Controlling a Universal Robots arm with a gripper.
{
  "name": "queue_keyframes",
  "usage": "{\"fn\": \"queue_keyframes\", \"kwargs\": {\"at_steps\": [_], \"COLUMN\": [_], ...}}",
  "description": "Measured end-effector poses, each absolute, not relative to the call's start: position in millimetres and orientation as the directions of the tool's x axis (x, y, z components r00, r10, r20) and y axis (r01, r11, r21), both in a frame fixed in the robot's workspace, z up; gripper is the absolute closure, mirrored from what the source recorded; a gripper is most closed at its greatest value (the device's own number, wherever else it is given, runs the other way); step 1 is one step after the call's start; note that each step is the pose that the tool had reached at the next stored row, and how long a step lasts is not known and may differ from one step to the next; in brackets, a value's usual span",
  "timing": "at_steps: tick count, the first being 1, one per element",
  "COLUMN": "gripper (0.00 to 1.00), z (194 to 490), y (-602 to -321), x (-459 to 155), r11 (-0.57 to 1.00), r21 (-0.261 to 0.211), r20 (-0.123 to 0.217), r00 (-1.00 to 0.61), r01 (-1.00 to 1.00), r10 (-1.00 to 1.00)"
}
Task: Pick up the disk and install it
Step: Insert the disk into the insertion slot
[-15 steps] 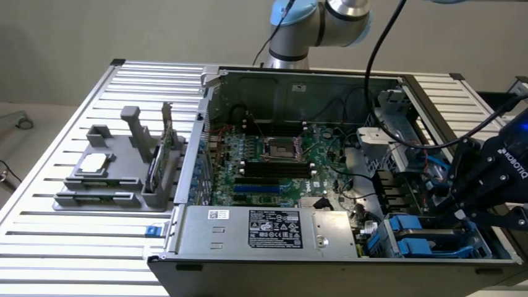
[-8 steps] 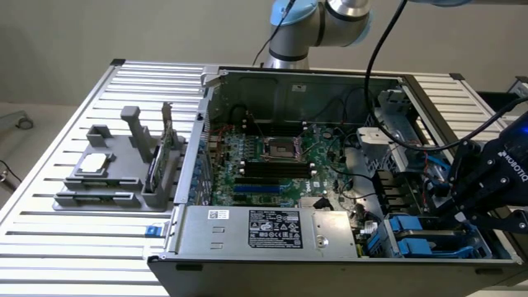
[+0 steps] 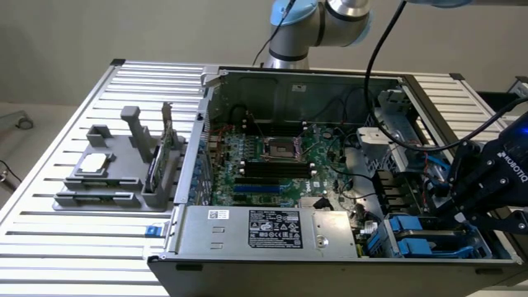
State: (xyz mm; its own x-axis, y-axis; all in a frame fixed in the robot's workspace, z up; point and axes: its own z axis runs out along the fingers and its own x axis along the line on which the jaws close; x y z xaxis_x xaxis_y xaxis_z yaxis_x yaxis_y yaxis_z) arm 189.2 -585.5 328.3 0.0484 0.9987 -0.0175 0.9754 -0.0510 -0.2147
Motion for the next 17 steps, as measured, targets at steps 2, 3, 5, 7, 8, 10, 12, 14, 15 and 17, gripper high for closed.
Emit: {"fn": "queue_keyframes", "kwargs": {"at_steps": [2, 3, 5, 7, 8, 10, 12, 14, 15, 17], "gripper": [0.84, 0.84, 0.84, 0.76, 0.76, 0.70, 0.63, 0.63, 0.63, 0.63], "z": [328.2, 328.1, 328.1, 327.7, 328.8, 334.6, 342.2, 349.5, 352.9, 357.9], "y": [-585.5, -585.5, -585.5, -585.5, -585.5, -585.5, -585.5, -585.5, -585.5, -585.8], "x": [189.2, 189.2, 189.3, 189.4, 189.4, 189.3, 189.1, 188.7, 188.1, 185.1], "r11": [-0.051, -0.051, -0.051, -0.050, -0.050, -0.050, -0.051, -0.051, -0.051, -0.051], "r21": [-0.215, -0.215, -0.215, -0.215, -0.215, -0.215, -0.216, -0.216, -0.216, -0.216], "r20": [-0.017, -0.017, -0.017, -0.016, -0.017, -0.017, -0.017, -0.017, -0.017, -0.017], "r00": [0.048, 0.048, 0.048, 0.048, 0.048, 0.048, 0.048, 0.048, 0.048, 0.048], "r01": [0.975, 0.975, 0.975, 0.975, 0.975, 0.975, 0.975, 0.975, 0.975, 0.975], "r10": [0.999, 0.999, 0.999, 0.999, 0.999, 0.999, 0.999, 0.999, 0.999, 0.999]}}
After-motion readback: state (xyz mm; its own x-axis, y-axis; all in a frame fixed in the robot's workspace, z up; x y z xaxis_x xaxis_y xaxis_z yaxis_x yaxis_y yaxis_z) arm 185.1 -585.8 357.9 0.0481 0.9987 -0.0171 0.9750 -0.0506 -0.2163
